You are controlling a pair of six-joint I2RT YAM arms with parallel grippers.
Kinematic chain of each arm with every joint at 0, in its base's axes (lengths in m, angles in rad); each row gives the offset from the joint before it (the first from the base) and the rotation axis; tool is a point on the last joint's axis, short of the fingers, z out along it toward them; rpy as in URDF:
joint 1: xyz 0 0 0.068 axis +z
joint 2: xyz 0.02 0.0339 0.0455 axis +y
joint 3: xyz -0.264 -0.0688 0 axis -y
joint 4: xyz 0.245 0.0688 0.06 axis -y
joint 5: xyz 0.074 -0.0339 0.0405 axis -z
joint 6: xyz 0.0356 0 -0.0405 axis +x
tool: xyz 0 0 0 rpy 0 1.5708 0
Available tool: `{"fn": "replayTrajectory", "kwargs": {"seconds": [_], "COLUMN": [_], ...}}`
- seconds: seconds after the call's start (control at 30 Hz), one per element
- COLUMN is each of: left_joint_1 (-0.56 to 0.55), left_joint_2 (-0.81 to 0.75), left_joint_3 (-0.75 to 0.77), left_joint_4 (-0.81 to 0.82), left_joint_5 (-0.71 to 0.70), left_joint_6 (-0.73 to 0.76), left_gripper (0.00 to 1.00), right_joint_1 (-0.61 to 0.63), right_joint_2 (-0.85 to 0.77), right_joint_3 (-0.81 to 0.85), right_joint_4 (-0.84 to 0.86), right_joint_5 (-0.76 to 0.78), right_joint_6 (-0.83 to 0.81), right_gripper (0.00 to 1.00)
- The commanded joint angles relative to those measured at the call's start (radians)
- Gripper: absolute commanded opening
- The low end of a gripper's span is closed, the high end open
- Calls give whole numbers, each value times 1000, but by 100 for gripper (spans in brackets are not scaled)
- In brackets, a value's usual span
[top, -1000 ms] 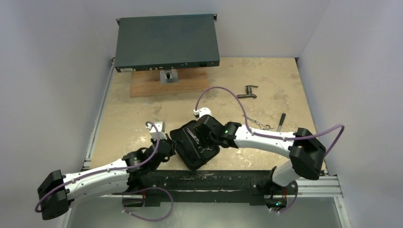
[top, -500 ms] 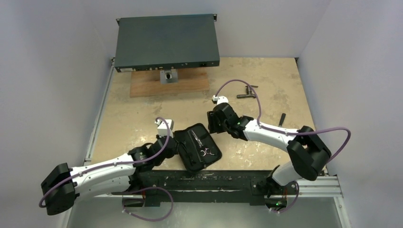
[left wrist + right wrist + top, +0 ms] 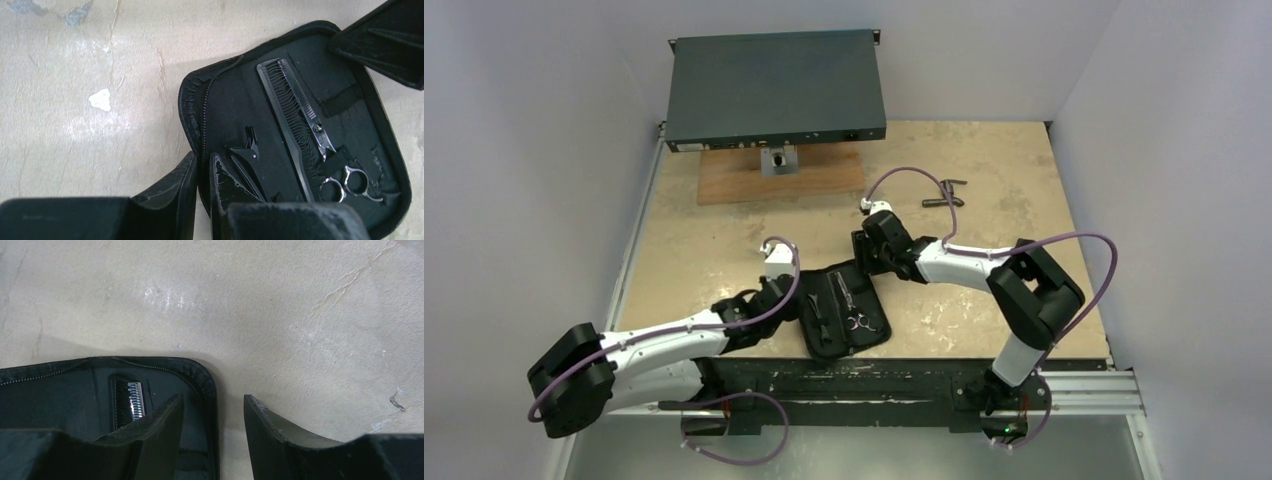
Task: Sort the hair-cutting tools
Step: Place the scissors in the hairdressing tool bag.
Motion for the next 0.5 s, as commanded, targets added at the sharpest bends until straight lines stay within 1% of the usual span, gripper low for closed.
{"fn": "replayTrajectory", "kwargs": {"seconds": [0.0, 0.13, 0.27, 0.37, 0.4, 0.47], "left_joint_1": [28, 58, 77, 98, 104, 111], "left_joint_2": [73, 182, 291, 356, 365, 371], "left_joint_3": [58, 115, 188, 239, 249, 262], "left_joint_4": [69, 127, 181, 198, 203, 209], "left_joint_5": [-19, -12, -3, 6, 9, 14], "left_joint_6": [62, 67, 84, 89, 92, 102], "left_gripper": [12, 11, 11, 11, 11, 12], "right_joint_1": [1, 1, 1, 0, 1, -1], "right_joint_2": [-8, -31, -94, -147, -169, -218], "right_joint_3": [11, -43, -120, -167, -180, -192], "right_joint_4": [31, 30, 30, 27, 22, 1], "right_joint_5": [6, 33, 68, 98, 99, 105], "right_joint_6": [-8, 43, 100, 134, 147, 163], "right_gripper": [44, 30, 25, 26, 28, 36]}}
